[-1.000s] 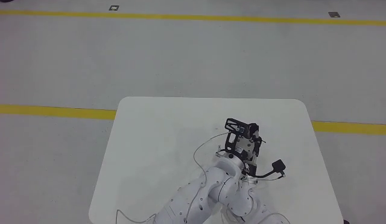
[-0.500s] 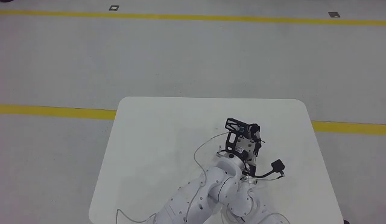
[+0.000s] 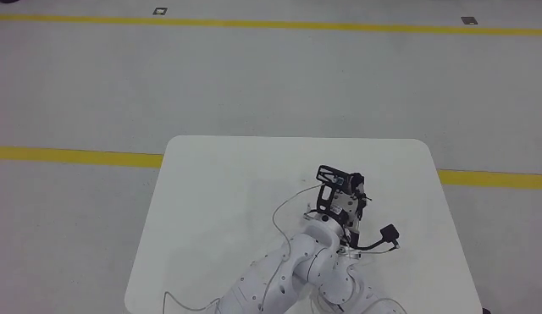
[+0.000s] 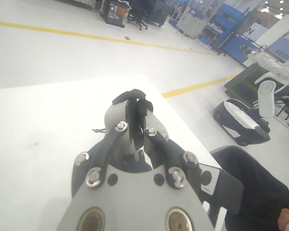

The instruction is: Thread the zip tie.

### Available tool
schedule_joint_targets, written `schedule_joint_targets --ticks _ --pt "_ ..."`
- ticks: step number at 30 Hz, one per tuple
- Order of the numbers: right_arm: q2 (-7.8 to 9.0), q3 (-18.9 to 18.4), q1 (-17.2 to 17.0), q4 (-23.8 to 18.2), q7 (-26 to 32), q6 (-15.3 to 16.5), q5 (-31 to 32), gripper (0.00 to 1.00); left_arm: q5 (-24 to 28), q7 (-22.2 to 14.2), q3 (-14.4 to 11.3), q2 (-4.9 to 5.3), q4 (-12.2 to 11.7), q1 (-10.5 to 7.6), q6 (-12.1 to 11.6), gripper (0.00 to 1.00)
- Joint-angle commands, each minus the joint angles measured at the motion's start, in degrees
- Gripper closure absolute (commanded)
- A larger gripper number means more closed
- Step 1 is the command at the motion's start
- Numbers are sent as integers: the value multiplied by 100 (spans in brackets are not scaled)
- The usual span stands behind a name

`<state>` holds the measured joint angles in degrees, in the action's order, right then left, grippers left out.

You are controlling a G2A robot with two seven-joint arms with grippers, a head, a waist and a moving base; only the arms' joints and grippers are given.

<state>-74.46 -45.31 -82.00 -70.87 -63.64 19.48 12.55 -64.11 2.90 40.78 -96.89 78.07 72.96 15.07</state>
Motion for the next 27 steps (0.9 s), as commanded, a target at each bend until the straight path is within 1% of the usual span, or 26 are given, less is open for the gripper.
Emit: schedule_joint_targets --ticks 1,9,12,18,19,20,22,24,27 --pt "3 0 1 -7 -6 0 -5 100 -53 50 1 2 -6 3 59 100" --pt "12 -8 2 -21 -4 0 -24 100 -53 50 1 2 -6 3 59 100" --pt "14 -11 -6 -44 -7 0 -26 100 -30 110 68 24 47 48 24 100" --pt "24 -35 -25 -59 -9 0 -38 100 -165 156 121 48 112 77 175 100" --pt "26 -38 -27 -59 -4 0 -40 100 -209 109 136 52 90 66 257 100" --pt "27 -40 -28 -61 -1 0 -42 100 -389 102 141 55 42 32 441 100" --pt "28 -45 -29 -62 6 0 -48 100 -374 56 129 40 56 39 441 100" --pt "29 -48 -30 -64 8 0 -50 100 -475 75 164 31 8 33 441 100" --pt "31 -57 -33 -71 8 0 -59 100 -513 98 220 1 5 53 441 100"
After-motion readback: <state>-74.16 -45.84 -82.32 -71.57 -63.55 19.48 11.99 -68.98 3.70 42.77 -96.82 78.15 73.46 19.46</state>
